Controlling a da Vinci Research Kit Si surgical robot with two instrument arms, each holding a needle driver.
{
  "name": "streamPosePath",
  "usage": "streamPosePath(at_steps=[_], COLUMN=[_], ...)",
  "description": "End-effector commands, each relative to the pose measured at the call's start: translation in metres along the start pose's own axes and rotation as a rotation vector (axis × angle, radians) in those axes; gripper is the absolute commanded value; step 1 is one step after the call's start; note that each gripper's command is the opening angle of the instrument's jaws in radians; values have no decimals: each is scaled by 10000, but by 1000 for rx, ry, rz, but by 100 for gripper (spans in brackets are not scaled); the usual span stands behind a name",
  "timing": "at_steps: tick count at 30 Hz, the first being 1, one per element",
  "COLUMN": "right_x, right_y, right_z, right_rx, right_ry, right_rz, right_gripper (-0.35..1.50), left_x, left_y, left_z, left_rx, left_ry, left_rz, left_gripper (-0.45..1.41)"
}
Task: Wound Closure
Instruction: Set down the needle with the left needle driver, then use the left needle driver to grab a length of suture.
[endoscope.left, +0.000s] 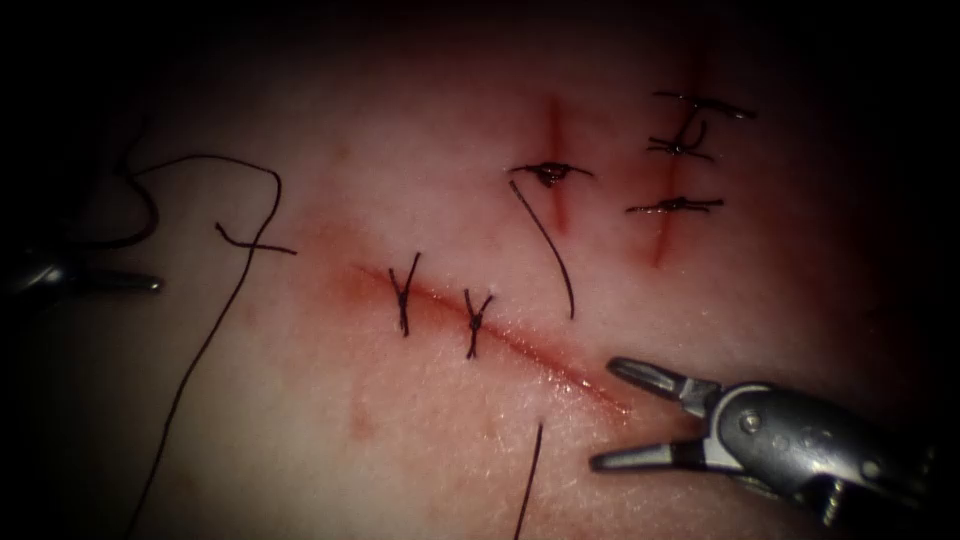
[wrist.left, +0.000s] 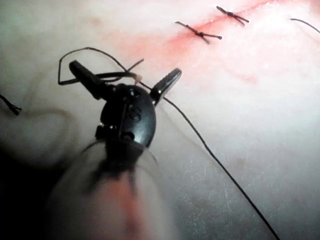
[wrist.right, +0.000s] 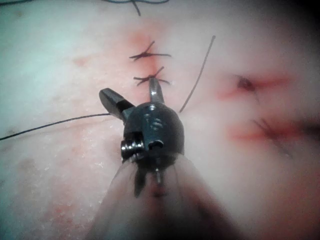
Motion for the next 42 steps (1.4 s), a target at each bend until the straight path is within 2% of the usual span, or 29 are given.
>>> streamPosePath(at_steps=[1, 3, 4, 9, 13, 15, 18, 21, 23, 25, 28, 29, 31, 32, 34, 36, 38, 42], right_x=[0, -1, -5, -14, -19, -19, -19, -19, -19, -19, -20, -21, -21, -22, -22, -24, -26, -29], right_y=[-2, -4, -7, -15, -18, -18, -18, -18, -18, -18, -18, -19, -19, -19, -18, -18, -19, -20], right_z=[10, 11, 14, 18, 20, 21, 21, 21, 20, 20, 20, 20, 20, 18, 17, 15, 16, 19], right_rx=[2, 0, 2, 10, 12, 12, 11, 11, 12, 12, 12, 12, 12, 13, 14, 15, 14, 12], right_ry=[3, 4, 10, -4, -8, -10, -10, -10, -10, -10, -10, -10, -10, -10, -10, -10, -9, -8], right_rz=[-3, -5, -9, -23, -29, -30, -30, -30, -30, -30, -31, -32, -32, -33, -33, -35, -37, -40], right_gripper=[140, 140, 140, 140, 138, 138, 138, 138, 138, 138, 136, 136, 136, 136, 136, 133, 131, 131], left_x=[-6, -6, -1, 18, 40, 51, 57, 57, 50, 37, 25, 20, 17, 12, 8, 5, 5, 4], left_y=[7, 9, 9, 11, 21, 26, 35, 85, 110, 151, 190, 205, 214, 232, 243, 253, 263, 280], left_z=[-2, -13, -32, -87, -126, -133, -134, -112, -99, -73, -44, -32, -23, -2, 13, 27, 40, 50], left_rx=[-8, -24, -54, -59, -56, -49, -52, -185, -233, -299, -325, -361, -379, -403, -400, -362, -310, -281], left_ry=[-3, -36, -91, -189, -210, -222, -223, -232, -264, -299, -275, -259, -249, -248, -261, -272, -287, -288], left_rz=[-7, 8, 19, 67, 94, 117, 150, 255, 266, 265, 232, 268, 283, 258, 169, 109, 60, 10], left_gripper=[131, 140, 140, 140, 140, 140, 130, 126, 124, 118, 118, 118, 118, 113, 111, 108, 106, 106])
